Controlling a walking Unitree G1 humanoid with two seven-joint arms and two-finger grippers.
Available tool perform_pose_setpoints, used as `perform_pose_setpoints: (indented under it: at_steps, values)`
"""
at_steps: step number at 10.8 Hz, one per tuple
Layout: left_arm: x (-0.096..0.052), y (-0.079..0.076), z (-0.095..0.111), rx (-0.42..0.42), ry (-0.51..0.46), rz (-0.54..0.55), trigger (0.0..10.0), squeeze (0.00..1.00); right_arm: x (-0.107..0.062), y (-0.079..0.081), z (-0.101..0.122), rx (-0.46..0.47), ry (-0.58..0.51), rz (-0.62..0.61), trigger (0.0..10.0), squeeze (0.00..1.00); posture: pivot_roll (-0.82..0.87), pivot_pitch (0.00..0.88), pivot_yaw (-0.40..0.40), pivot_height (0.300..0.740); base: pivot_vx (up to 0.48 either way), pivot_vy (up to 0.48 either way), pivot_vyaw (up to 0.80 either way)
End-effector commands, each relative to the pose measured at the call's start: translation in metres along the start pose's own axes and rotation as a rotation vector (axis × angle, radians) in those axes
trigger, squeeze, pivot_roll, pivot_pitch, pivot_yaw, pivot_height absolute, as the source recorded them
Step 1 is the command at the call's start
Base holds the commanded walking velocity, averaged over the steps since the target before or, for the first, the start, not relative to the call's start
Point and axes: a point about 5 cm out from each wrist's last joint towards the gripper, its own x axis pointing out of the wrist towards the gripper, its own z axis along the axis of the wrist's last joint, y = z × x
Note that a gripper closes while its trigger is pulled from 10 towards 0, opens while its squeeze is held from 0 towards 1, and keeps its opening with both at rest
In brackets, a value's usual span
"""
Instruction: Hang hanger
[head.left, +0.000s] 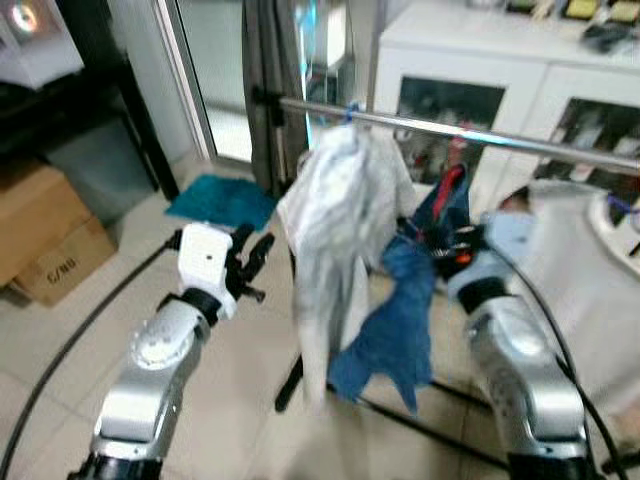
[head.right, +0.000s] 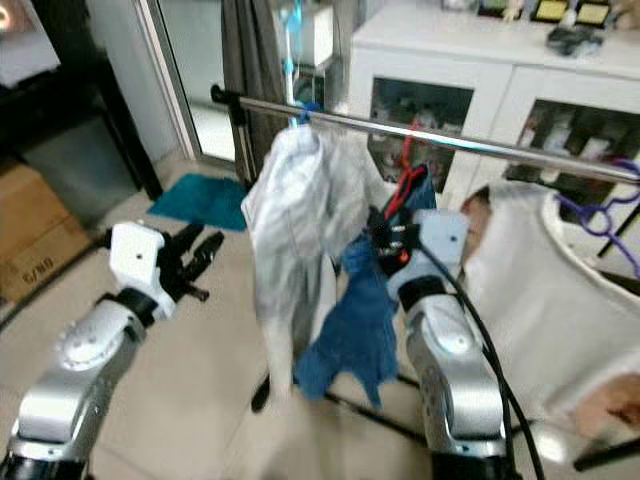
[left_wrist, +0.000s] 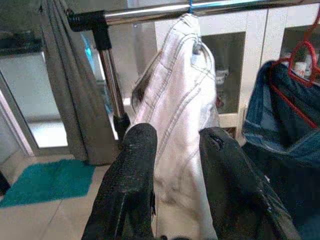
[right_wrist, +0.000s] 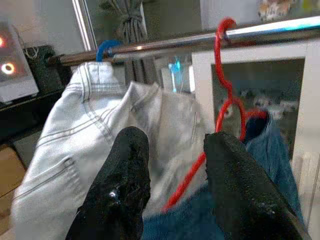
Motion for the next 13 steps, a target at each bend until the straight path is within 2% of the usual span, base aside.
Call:
perform_pose_setpoints:
  at_steps: [1, 2, 3, 4, 6, 8, 10, 11, 12, 13]
  values:
    - [-0.001, 0.003, 0.001, 0.021, 0.004, 0.000, 10.0, 0.00, 0.001, 0.002, -0.002, 0.018, 0.025, -0.001, 10.0, 0.00, -0.03, 0.000, 0.062, 0.740, 0.000, 0.000, 0.00]
    - [0.000, 0.000, 0.001, 0.019, 0.005, -0.045, 10.0, 0.00, 0.003, 0.002, -0.002, 0.017, 0.032, -0.005, 10.0, 0.00, -0.04, 0.000, 0.073, 0.740, 0.000, 0.000, 0.00]
    - [-0.001, -0.003, 0.001, 0.015, 0.003, -0.087, 10.0, 0.00, 0.008, 0.002, 0.003, 0.022, 0.024, -0.024, 10.0, 1.00, -0.04, 0.000, 0.079, 0.740, 0.000, 0.000, 0.00]
    - [-0.003, -0.002, -0.003, 0.031, 0.027, -0.107, 10.0, 0.00, 0.018, 0.000, 0.008, 0.003, 0.028, -0.050, 10.0, 1.00, -0.05, 0.000, 0.081, 0.740, 0.000, 0.000, 0.00]
    - [-0.007, -0.005, -0.004, 0.047, 0.047, -0.214, 10.0, 0.00, 0.041, -0.009, 0.015, -0.027, 0.036, -0.136, 10.0, 1.00, -0.04, 0.000, 0.066, 0.740, 0.000, 0.000, 0.00]
    - [-0.012, -0.008, -0.001, 0.039, 0.045, -0.292, 10.0, 0.00, 0.075, -0.024, 0.018, -0.130, 0.103, -0.215, 10.0, 1.00, -0.03, 0.003, 0.046, 0.740, 0.000, 0.000, 0.00]
    - [-0.023, -0.013, -0.003, 0.071, 0.082, -0.401, 10.0, 0.00, 0.095, -0.042, 0.024, -0.195, 0.143, -0.307, 10.0, 1.00, -0.02, 0.007, 0.027, 0.740, 0.000, 0.000, 0.00]
    - [-0.024, -0.014, -0.004, 0.069, 0.085, -0.402, 10.0, 0.00, 0.098, -0.046, 0.023, -0.233, 0.167, -0.333, 10.0, 1.00, -0.02, 0.007, 0.027, 0.740, 0.000, 0.000, 0.00]
    - [-0.025, -0.014, -0.004, 0.069, 0.088, -0.405, 10.0, 0.00, 0.101, -0.048, 0.022, -0.242, 0.184, -0.346, 10.0, 0.00, -0.02, 0.011, 0.025, 0.740, 0.000, 0.000, 0.00]
    - [-0.026, -0.015, -0.005, 0.068, 0.093, -0.414, 10.0, 0.00, 0.107, -0.051, 0.021, -0.244, 0.194, -0.363, 10.0, 0.00, -0.02, 0.011, 0.026, 0.740, 0.000, 0.000, 0.00]
